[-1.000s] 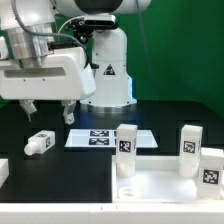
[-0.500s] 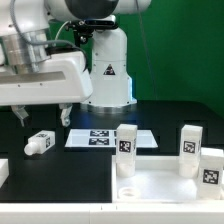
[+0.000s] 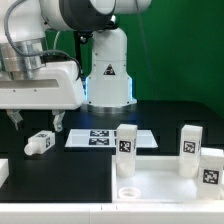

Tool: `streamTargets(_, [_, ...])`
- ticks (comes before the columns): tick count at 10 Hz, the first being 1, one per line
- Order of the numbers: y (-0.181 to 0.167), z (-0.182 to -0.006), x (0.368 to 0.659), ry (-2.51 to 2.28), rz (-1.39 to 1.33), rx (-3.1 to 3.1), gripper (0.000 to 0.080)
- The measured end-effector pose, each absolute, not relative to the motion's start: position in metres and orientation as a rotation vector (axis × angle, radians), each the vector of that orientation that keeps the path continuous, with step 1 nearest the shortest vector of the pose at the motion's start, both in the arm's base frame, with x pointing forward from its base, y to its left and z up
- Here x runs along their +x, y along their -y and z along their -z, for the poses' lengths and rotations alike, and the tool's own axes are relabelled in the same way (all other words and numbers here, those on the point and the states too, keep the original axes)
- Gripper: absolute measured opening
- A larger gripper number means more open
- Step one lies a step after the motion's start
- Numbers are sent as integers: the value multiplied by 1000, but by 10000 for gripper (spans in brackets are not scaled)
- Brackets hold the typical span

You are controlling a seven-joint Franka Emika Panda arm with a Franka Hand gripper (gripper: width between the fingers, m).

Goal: Assemble square table

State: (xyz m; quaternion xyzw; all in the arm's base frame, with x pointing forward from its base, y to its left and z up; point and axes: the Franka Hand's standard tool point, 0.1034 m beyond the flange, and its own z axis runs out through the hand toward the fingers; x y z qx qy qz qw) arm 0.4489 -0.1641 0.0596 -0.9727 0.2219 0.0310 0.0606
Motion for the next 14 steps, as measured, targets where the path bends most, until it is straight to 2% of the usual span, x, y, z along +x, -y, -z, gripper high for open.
streamTargets(3, [172, -27, 407, -730, -186, -2969, 649])
streamTargets(5, [171, -16, 390, -730, -183, -3008, 649])
streamTargets(7, [171, -10, 386, -729, -194, -3022, 649])
streamTargets(10, [170, -8, 385, -713, -199, -3026, 635])
streamTargets(11, [170, -8, 385, -699, -199, -3029, 464])
streamTargets(12, [170, -8, 385, -700, -199, -3029, 464])
streamTargets(13, [169, -10, 387, -585, -207, -3050, 279])
streamTargets(14, [167, -17, 393, -392, -206, -3074, 282])
